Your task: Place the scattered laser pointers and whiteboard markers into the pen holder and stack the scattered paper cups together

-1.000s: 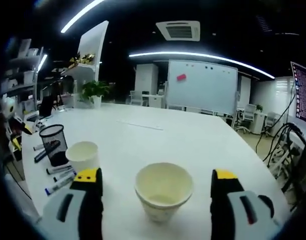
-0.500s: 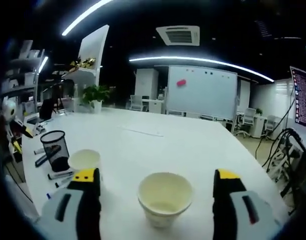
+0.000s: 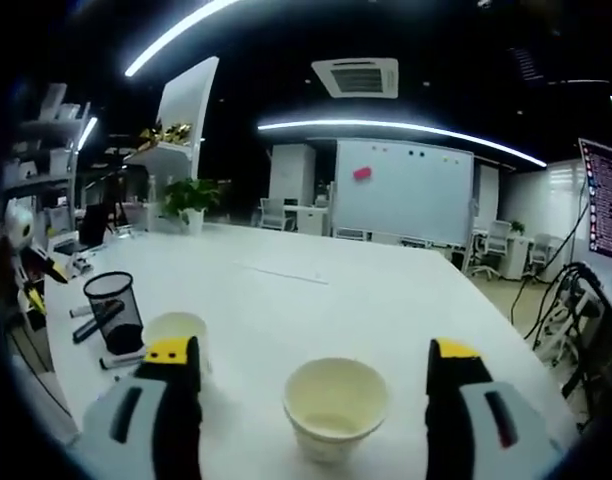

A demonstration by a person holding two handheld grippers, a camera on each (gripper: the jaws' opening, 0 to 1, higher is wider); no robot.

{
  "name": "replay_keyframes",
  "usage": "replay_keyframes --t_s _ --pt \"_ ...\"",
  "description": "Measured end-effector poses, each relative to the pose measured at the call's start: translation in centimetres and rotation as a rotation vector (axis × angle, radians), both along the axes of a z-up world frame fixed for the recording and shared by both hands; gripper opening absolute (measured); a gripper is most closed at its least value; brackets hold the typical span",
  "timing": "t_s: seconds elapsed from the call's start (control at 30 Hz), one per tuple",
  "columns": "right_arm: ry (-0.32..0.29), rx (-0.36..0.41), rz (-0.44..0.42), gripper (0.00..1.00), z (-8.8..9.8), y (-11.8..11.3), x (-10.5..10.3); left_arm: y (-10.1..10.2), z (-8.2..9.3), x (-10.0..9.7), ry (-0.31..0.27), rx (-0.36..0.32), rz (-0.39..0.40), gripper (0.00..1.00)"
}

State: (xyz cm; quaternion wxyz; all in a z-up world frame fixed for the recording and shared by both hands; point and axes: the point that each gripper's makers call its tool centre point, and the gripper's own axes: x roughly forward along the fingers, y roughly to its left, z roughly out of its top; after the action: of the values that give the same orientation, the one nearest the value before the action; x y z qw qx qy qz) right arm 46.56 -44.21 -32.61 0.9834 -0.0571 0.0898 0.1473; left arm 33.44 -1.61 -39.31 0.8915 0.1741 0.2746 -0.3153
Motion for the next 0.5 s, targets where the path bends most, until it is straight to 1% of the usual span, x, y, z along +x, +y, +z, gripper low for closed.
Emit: replay_keyframes --t_s 0.1,0.2,0.33,0.5 --pt "-0.002 0.003 0.007 0.94 0.14 0.39 -0.06 0.07 0.04 0.05 -0.003 0.001 0.006 0.63" --pt "-0.008 0.001 0.005 0.95 0.24 0.26 -0.03 0.0 0.05 -0.03 -0.004 0.001 0.004 0.63" --pt "-0.027 0.015 -0.021 0.93 0.7 -0.17 0.1 0.08 -0.06 0.0 -0.001 0.005 0.0 0.63" --pt "-0.027 0.036 -0.025 0.93 0.78 -0.04 0.04 0.09 -0.06 0.03 0.0 0.002 0.001 0.63"
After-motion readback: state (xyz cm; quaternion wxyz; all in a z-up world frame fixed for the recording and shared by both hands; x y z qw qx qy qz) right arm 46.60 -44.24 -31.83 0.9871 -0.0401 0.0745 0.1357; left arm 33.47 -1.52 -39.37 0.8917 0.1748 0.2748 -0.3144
